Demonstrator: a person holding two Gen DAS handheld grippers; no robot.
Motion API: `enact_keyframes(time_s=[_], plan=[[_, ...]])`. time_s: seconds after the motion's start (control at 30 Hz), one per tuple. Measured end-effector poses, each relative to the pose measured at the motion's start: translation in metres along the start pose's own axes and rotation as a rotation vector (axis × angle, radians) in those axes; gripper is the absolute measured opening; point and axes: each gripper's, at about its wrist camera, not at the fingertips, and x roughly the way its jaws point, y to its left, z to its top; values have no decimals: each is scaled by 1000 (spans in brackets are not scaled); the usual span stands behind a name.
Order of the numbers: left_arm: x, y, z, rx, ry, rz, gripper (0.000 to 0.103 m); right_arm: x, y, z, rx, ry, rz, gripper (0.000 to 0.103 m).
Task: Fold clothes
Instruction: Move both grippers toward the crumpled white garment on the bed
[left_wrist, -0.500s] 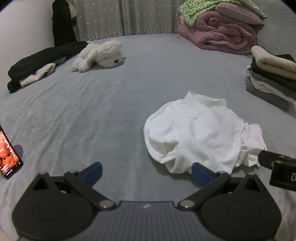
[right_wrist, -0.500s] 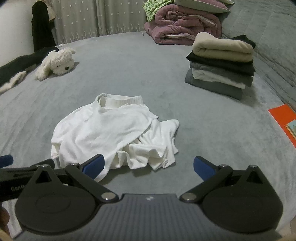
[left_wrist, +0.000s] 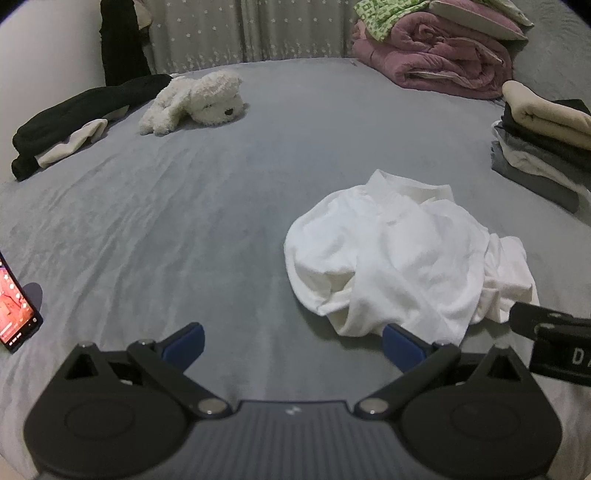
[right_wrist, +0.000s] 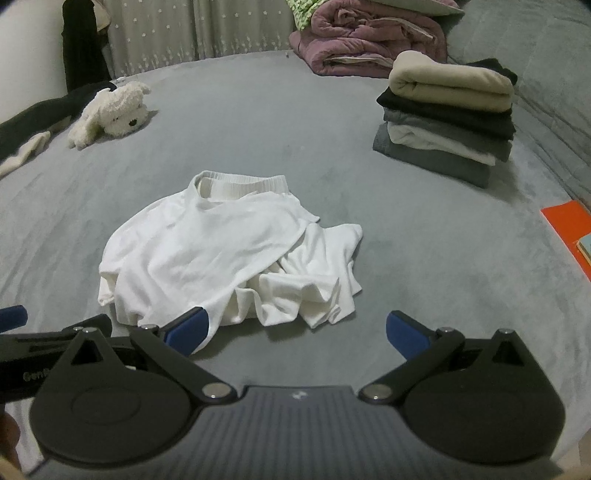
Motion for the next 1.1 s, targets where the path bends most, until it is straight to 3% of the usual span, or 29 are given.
enact_keyframes(time_s=[1.1], plan=[[6, 3, -2, -1, 45, 0, 103, 10, 2, -1, 14, 40, -3, 103]])
